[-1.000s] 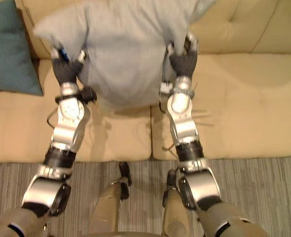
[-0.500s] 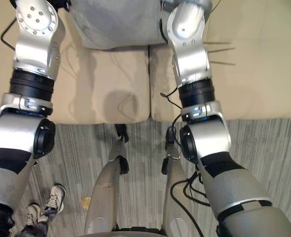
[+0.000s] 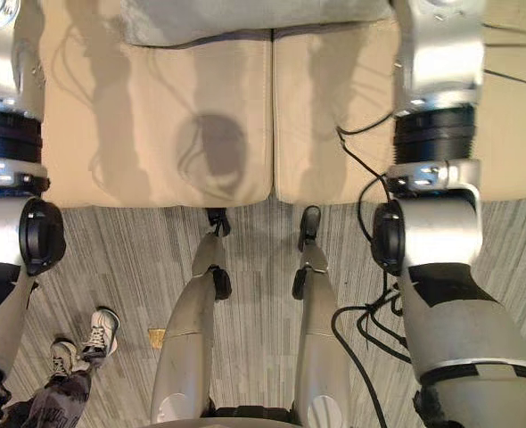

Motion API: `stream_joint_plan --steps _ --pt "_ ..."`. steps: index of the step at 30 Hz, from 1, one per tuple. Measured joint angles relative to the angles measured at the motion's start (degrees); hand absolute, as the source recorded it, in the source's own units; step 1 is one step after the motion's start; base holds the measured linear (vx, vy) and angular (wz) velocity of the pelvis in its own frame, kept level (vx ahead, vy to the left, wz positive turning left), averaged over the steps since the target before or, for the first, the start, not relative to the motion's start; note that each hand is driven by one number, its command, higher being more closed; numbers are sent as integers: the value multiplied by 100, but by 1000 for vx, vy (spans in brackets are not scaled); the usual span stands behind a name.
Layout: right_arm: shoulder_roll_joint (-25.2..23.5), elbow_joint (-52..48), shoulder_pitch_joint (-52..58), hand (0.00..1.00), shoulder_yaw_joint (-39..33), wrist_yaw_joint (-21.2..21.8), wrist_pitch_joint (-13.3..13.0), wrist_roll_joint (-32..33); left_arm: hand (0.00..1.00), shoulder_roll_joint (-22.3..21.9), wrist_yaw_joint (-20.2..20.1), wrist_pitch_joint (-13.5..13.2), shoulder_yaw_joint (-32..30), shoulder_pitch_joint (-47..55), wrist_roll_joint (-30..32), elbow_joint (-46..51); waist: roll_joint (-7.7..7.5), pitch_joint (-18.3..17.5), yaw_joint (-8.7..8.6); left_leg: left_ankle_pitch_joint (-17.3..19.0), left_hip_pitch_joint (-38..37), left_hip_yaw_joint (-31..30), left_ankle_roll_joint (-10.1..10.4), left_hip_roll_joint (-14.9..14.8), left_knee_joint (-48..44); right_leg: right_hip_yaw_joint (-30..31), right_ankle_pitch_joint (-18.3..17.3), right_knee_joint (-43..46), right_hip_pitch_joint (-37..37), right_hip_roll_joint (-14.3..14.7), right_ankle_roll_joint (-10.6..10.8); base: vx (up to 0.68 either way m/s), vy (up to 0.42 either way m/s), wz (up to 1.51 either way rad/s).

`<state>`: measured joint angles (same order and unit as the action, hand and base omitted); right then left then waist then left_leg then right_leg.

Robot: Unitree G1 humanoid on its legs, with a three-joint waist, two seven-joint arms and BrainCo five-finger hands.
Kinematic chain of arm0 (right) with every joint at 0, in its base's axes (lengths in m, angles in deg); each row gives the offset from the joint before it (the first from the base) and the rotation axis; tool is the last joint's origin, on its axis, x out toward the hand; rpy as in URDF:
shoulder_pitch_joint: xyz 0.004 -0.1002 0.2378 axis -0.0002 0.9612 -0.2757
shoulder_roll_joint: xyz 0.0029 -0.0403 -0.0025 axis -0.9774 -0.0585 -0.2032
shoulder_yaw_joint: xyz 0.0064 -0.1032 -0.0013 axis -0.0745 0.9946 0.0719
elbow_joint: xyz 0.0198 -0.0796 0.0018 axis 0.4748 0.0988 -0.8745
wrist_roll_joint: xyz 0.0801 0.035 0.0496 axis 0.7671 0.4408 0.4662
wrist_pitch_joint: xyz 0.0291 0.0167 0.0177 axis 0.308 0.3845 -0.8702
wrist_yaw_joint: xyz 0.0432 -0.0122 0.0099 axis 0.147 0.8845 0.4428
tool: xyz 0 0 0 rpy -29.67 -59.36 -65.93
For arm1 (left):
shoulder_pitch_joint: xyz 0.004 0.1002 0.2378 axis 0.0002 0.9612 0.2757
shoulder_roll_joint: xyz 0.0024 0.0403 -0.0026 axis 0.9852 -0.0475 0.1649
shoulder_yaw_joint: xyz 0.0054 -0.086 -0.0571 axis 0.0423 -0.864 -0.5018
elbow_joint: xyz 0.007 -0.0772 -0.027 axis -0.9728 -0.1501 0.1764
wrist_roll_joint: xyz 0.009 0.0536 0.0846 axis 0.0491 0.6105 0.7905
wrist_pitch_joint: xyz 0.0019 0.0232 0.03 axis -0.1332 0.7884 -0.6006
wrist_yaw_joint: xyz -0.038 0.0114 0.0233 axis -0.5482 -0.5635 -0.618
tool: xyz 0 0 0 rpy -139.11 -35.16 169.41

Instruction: Pick up cushions and gather them together orderly.

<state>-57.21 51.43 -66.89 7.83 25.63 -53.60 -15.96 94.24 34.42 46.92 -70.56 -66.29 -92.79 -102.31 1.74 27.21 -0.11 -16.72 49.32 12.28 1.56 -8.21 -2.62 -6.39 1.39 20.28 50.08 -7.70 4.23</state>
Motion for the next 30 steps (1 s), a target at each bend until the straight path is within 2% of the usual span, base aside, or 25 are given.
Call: stream_joint_plan --steps 4,6,8,10,12,13,15,17,19,21,24,28,30 --pt "571 -852 1257 0 -39 549 -16 680 0 84 -156 4 -605 1394 -460 884 -7 -4 12 49 -321 33 56 20 -35 15 -211 358 -180 -43 -20 -35 -70 11" --pt "638 -1433 2406 0 -38 915 -78 893 0 60 -389 -75 -704 2615 -634 1408 -62 -84 52 313 -629 61 47 4 -45 9 -487 346 -514 -52 -31 -50 -102 7" --pt "611 -1804 3366 0 -41 1244 -220 1108 0 -191 -624 -175 -891 3595 -801 1804 -74 -185 91 370 -768 152 74 -78 -77 -31 -503 286 -682 -41 -58 -40 -103 -1" --pt "384 -2102 4474 0 -48 1577 -248 1331 0 -718 -846 -187 -1028 4587 -963 2034 -72 -189 88 507 -922 170 -86 -103 -416 -85 -541 251 -1029 -22 -43 -7 -112 6" --pt "-34 -2280 5541 0 -46 1848 -252 1454 0 -1355 -1049 -181 -1030 5545 -964 2205 -74 -448 3 586 -1050 107 -79 -74 -385 -176 -568 143 -1248 -42 -16 50 -60 17" --pt "-496 -2292 6333 0 -42 2093 -247 1456 0 -1845 -1244 -160 -991 6319 -935 2279 -108 -641 -47 598 -1216 59 -69 -57 -320 -229 -566 -24 -1480 -40 -16 114 -37 14" --pt "-1085 -2267 7209 0 -35 2367 -231 1409 0 -2332 -1440 -68 -874 7122 -775 2273 -169 -664 -26 684 -1633 64 -2 -47 -330 -237 -577 -120 -1941 -31 2 114 -52 5" --pt "-1717 -1849 8040 0 8 2714 -231 1077 0 -2617 -1748 13 -739 8148 -537 2143 -288 -862 62 869 -2173 195 70 -40 -353 -127 -664 -218 -2431 -22 5 77 -44 -21" --pt "-1914 -1030 8470 0 0 2896 -194 771 0 -2759 -1970 83 -750 8622 -398 1622 -274 -1179 87 960 -2520 199 107 -25 -329 -117 -718 -413 -2832 12 -26 77 -22 -15" --pt "-1915 163 8677 0 -82 3089 24 309 0 -2735 -2326 252 -770 8837 -53 516 -244 -1461 79 1000 -3006 202 92 -24 -165 -125 -718 -694 -3335 59 -27 86 -24 -4" --pt "-1880 1045 8823 0 -232 3201 122 -95 0 -2713 -2621 435 -776 8880 366 -505 -244 -1660 62 986 -3493 205 106 26 107 -109 -692 -927 -3778 72 -15 58 -7 -5" --pt "-1846 1501 8844 0 -264 3293 164 -387 0 -2670 -2724 496 -822 8924 700 -883 -270 -1769 34 985 -3954 302 110 59 266 4 -632 -1109 -4172 73 11 61 13 -16" --pt "-1810 1656 8771 0 -267 3311 215 -551 0 -2580 -2747 494 -823 8888 804 -936 -290 -1779 43 986 -4135 395 107 81 270 130 -555 -1154 -4293 62 100 38 16 -26"
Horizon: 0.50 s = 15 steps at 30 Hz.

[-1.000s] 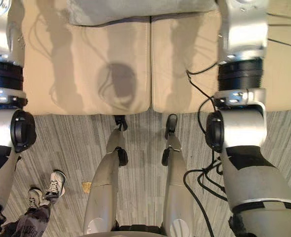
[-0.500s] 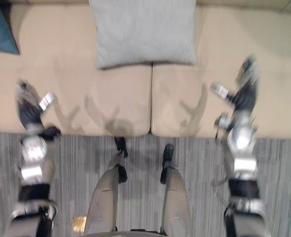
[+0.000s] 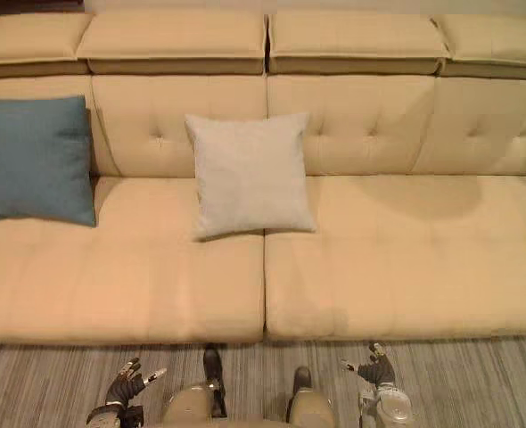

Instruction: Pick up cushions and gather them together orderly.

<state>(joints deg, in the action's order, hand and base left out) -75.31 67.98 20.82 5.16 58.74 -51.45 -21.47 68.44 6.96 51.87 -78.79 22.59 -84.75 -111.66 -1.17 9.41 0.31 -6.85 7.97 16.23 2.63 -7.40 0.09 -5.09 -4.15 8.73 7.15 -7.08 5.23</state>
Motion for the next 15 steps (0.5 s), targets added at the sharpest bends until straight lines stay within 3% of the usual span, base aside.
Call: stream_joint_plan --steps 4,5,6,7,8,9,11,13,14,15 --pt "44 153 -233 0 -13 -35 50 -43 0 140 15 -4 12 -145 -11 -22 -85 44 33 83 98 165 -27 26 -216 273 287 -72 108 -33 148 -22 51 -38" --pt "75 81 -262 0 -2 -87 50 -42 0 154 21 -3 39 -297 -16 12 -112 55 56 326 458 109 -305 41 -743 310 383 277 479 -98 276 -103 75 -45" --pt "85 63 -308 0 2 -151 53 -38 0 123 53 -6 36 -280 -23 183 -67 60 61 427 624 138 -339 -101 -977 256 562 328 610 -70 316 -130 48 -46" --pt "78 58 -351 0 26 -170 63 -37 0 109 88 -32 18 -279 -29 240 -23 95 52 460 668 233 -400 -193 -1048 144 391 721 694 -102 219 -168 38 -31" --pt "54 33 -347 0 86 -182 65 -37 0 110 145 -40 50 -283 -36 368 -18 139 30 564 688 237 -492 -216 -1236 -12 -284 2329 968 -219 10 -152 23 -11" --pt "37 27 -298 0 102 -186 64 -37 0 107 153 -39 78 -273 -38 416 32 177 45 608 665 233 -536 -216 -1280 -13 -450 2861 971 -230 39 -165 21 -5" --pt "1 35 -203 0 267 -185 62 -37 0 86 164 -36 78 -155 -56 548 -42 142 67 605 581 251 -526 -193 -1301 -13 -819 4106 645 -218 288 -184 -29 -2" --pt "0 32 -223 0 355 -191 51 -39 0 53 176 -31 75 -5 -139 674 -149 77 73 459 706 278 -485 -148 -1298 36 -945 3927 297 -205 416 -230 -88 -6" --pt "18 35 -275 0 359 -226 52 -38 0 2 259 -31 69 3 -148 690 -205 20 163 341 926 293 -382 -153 -1253 21 -1361 3242 154 -154 329 -260 -121 -22" --pt "32 35 -323 0 357 -261 51 -38 0 -52 283 -28 70 -11 -151 689 -222 -9 227 294 1015 284 -313 -169 -1185 19 -1519 2969 155 -94 215 -353 -165 -48"
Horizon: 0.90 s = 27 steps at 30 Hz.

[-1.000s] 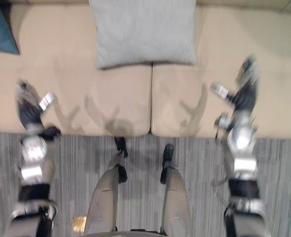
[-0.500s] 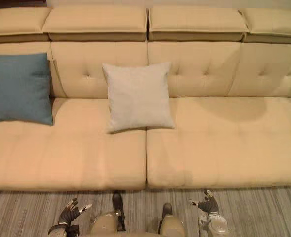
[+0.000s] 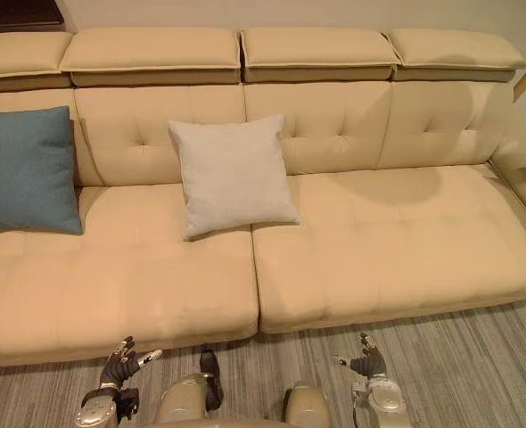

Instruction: Pick up cushions and gather them together orderly.

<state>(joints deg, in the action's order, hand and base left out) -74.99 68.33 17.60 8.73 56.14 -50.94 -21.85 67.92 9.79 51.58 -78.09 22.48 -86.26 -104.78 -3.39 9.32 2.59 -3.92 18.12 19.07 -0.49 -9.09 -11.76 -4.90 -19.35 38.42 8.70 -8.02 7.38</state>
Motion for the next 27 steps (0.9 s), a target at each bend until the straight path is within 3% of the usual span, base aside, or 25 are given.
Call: stream_joint_plan --steps 1,2,3,4,5,8,10,12,16,18,22,23,24,25,27 --pt "44 1 -146 0 -16 -33 -7 1 0 -141 24 3 24 -12 -41 -7 96 -18 119 -150 242 -73 224 9 365 -111 -276 -764 23 114 -289 -300 -144 -41" --pt "83 3 -201 0 -19 -64 -5 1 0 -196 44 9 62 -47 -44 -19 171 17 126 -206 323 -134 307 15 507 -188 -342 -984 49 167 -402 -377 -135 -3" --pt "179 33 -275 0 -66 -155 37 1 0 -339 93 47 207 -105 -52 -17 462 164 35 -162 319 -363 541 3 831 -424 -151 -1060 77 318 -527 -313 -88 51" --pt "170 33 -228 0 -94 -171 113 2 0 -382 108 46 256 -86 -95 -14 439 198 -65 -21 294 -386 811 27 992 -575 -49 -1131 112 289 -623 -334 -71 66" --pt "170 33 -214 0 -112 -175 126 1 0 -404 110 46 273 -73 -111 -11 425 201 -74 -40 299 -380 795 14 921 -633 2 -1153 136 276 -683 -318 -80 42" --pt "192 -43 -219 0 -206 -254 121 2 0 -490 99 53 371 3 -108 2 395 185 -66 225 95 -633 567 158 -675 -589 180 -1174 264 140 -775 -240 -60 6" --pt "163 -95 -276 0 -211 -261 113 0 0 -515 100 53 370 53 -112 3 433 172 -20 750 -222 -1024 565 244 -675 -382 324 -1196 434 192 -745 -142 35 -45" --pt "145 -96 -375 0 -225 -265 112 -4 0 -530 103 54 371 52 -156 1 460 159 -26 773 -368 -1267 598 341 -375 -222 480 -1294 505 233 -693 -129 73 -50" --pt "126 -138 -342 0 -400 -319 115 2 0 -528 109 56 391 -56 -218 3 484 112 -90 732 -676 -952 642 392 133 178 878 -1897 418 301 -472 -99 120 -52" --pt "84 -270 -283 0 -437 -393 111 57 0 -526 108 62 423 -136 -215 3 483 112 -199 817 -698 -684 612 396 122 523 1139 -2197 454 352 -374 -42 129 -71" --pt "-122 -460 -265 0 -516 -395 98 124 0 -517 115 90 403 -139 -215 37 483 117 -226 1448 -700 -209 640 279 -513 1485 1596 -2592 538 670 -304 -17 128 -159" --pt "-139 -474 -307 0 -472 -398 86 125 0 -508 120 99 396 -131 -215 140 482 119 -290 1585 -739 359 567 56 -553 1429 1726 -2825 627 661 -439 -38 112 -172" --pt "-138 -472 -357 0 -465 -400 87 126 0 -503 121 99 397 -126 -216 165 484 123 -295 1608 -791 619 568 -5 -528 1139 1763 -2824 696 573 -535 -31 97 -219" --pt "-143 -452 -372 0 -418 -408 102 144 0 -493 124 101 402 -133 -216 217 466 130 -311 1639 -950 1147 555 -132 -499 256 1828 -2753 866 388 -657 53 58 -240" --pt "-110 -361 -443 0 -311 -408 96 229 0 -386 119 115 420 -133 -214 251 541 136 -340 1732 -1438 2304 475 -427 -543 -1952 1754 -2602 811 -34 -1289 130 31 -273"
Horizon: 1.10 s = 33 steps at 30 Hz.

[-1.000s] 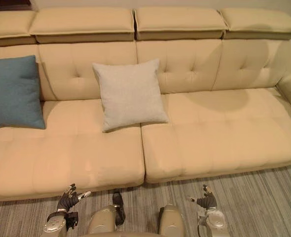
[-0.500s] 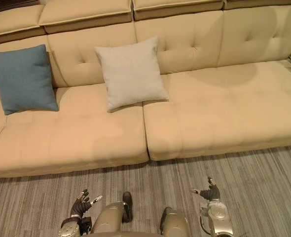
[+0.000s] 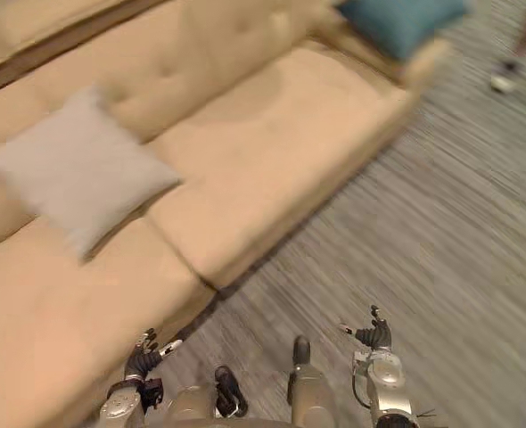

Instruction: Pick up cushions and gather them together orderly.

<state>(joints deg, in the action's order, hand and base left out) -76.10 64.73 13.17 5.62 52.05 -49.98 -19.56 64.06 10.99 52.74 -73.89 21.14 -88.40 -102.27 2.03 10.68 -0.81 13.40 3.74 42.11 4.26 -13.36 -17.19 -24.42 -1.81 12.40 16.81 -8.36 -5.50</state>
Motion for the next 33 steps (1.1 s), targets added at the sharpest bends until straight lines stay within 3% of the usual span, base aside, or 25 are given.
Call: stream_joint_plan --steps 2,3,5,6,7,8,9,10,11,12,14,16,18,19,20,22,24,25,26,27,28,29,30,32,33 --pt "-11 287 -57 0 14 0 11 0 0 106 -2 2 6 -21 3 83 14 -9 6 14 -302 581 -31 -155 -132 -1584 -16 259 -161 -395 -94 149 -74 -219" --pt "-15 349 -55 0 14 0 14 0 0 132 -3 3 8 -61 3 86 7 -15 6 13 -362 662 -29 -166 -148 -1720 32 299 -163 -405 -2 203 -176 -212" --pt "10 405 -61 0 -55 -3 44 0 0 147 -7 9 50 -294 4 95 55 5 -46 22 -631 713 2 -169 -78 -1477 -106 479 0 -275 129 236 -187 -173" --pt "31 405 -25 0 -78 -19 67 2 0 141 -7 3 151 -404 5 99 160 -15 -171 77 -836 671 159 -297 -322 -1169 -334 687 15 -114 204 279 -157 -137" --pt "20 404 43 0 -73 -31 73 6 0 142 -7 2 162 -451 5 100 177 -21 -210 95 -836 632 190 -437 -610 -1061 -431 777 5 -46 215 364 -198 -132" --pt "5 399 96 0 -50 -90 76 11 0 116 -13 2 253 -566 4 103 222 -11 -207 36 -709 352 159 -838 -1544 -846 -582 848 -96 133 218 337 -186 -122" --pt "-25 401 175 0 -38 -138 95 24 0 30 -11 1 311 -610 1 113 295 30 -155 -453 -368 -476 -532 -1246 -2750 -632 -734 823 -340 427 182 332 -181 -124" --pt "-55 401 193 0 -4 -158 100 32 0 19 -12 2 363 -588 -1 114 291 46 -127 -783 -150 -956 -851 -1284 -3220 -470 -794 790 -456 485 176 339 -64 -134" --pt "-136 404 174 0 44 -235 104 58 0 -1 -21 5 465 -521 -3 115 234 108 -38 -563 309 -1977 -594 -1065 -3996 -157 -961 745 -652 556 144 425 78 -129" --pt "-167 451 111 0 57 -269 101 65 0 -35 -9 8 484 -502 -17 113 250 155 81 -92 918 -2851 -289 -622 -4551 160 -1147 731 -906 561 186 433 120 -119" --pt "-221 624 41 0 68 -267 108 118 0 -27 26 5 485 -419 -86 157 129 239 288 144 1585 -3310 -296 -193 -4462 438 -1249 538 -1290 535 335 449 128 -87" --pt "-228 623 2 0 207 -268 106 216 0 -26 103 5 481 -224 -169 319 136 287 429 161 2233 -3423 -324 81 -3724 656 -1333 216 -1708 510 482 468 181 -76" --pt "-192 662 -128 0 236 -282 104 233 0 -33 137 5 454 -80 -233 394 122 291 561 -79 2528 -3433 -14 414 -1959 961 -1490 29 -1951 376 755 476 241 -73" --pt "-162 718 -229 0 225 -356 88 233 0 -38 145 5 404 -54 -259 385 137 283 670 -757 2550 -3422 -58 493 -1192 1172 -1599 -48 -2082 351 950 655 285 -74" --pt "-251 879 -360 0 261 -392 99 238 0 -1 179 5 356 -48 -286 401 -125 206 774 -689 2484 -3245 -435 705 -1290 1525 -1639 -136 -2161 189 972 715 273 -44" --pt "-184 895 -365 0 186 -395 93 230 0 -6 238 -1 274 -160 -293 475 -253 149 781 -137 2606 -3172 -731 860 -1881 1687 -1574 238 -2166 9 1176 753 266 2" --pt "-233 886 -401 0 82 -404 87 216 0 -49 244 3 395 -153 -292 486 -318 157 748 267 2163 -3043 -942 1051 -2074 1862 -1291 1959 -1762 -331 1790 725 303 19" --pt "-261 910 -389 0 55 -386 93 209 0 -9 224 3 525 -153 -290 504 -319 161 671 425 1777 -3081 -1029 1167 -1964 1919 -925 3178 -1444 -420 2128 740 215 36" --pt "-302 942 -398 0 64 -360 97 181 0 31 229 5 560 -132 -293 516 -326 168 626 534 1155 -3101 -1067 1256 -1687 1809 -945 4502 -1044 -509 2039 733 161 29" --pt "-309 949 -398 0 65 -350 97 148 0 46 233 4 559 -122 -292 520 -317 173 620 539 869 -3103 -1071 1269 -1512 1645 -997 4898 -889 -538 1866 686 89 -1" --pt "-302 948 -399 0 63 -348 88 79 0 58 238 1 582 -105 -293 535 -241 189 617 539 339 -3129 -1071 1246 -1076 1231 -1176 5184 -610 -586 1422 740 77 -28" --pt "-282 946 -395 0 63 -339 71 28 0 87 244 -6 589 -113 -316 556 -131 160 606 539 -225 -3202 -1071 1215 -452 677 -1405 4980 -145 -583 1029 726 70 -32" --pt "-261 942 -401 0 62 -331 69 11 0 103 240 -5 589 -126 -327 567 -104 166 570 538 -465 -3243 -1069 1207 -176 416 -1504 4677 122 -577 874 717 46 -19" --pt "-162 936 -436 0 47 -330 90 0 0 147 224 -1 589 -271 -329 499 -11 229 448 538 -794 -3422 -1064 1177 126 126 -1491 3225 720 -458 885 532 -18 36" --pt "-70 940 -371 0 -26 -332 150 3 0 133 222 5 593 -470 -324 373 89 300 303 577 -950 -3584 -993 1105 119 196 -1096 1927 945 -304 1062 612 -84 73"
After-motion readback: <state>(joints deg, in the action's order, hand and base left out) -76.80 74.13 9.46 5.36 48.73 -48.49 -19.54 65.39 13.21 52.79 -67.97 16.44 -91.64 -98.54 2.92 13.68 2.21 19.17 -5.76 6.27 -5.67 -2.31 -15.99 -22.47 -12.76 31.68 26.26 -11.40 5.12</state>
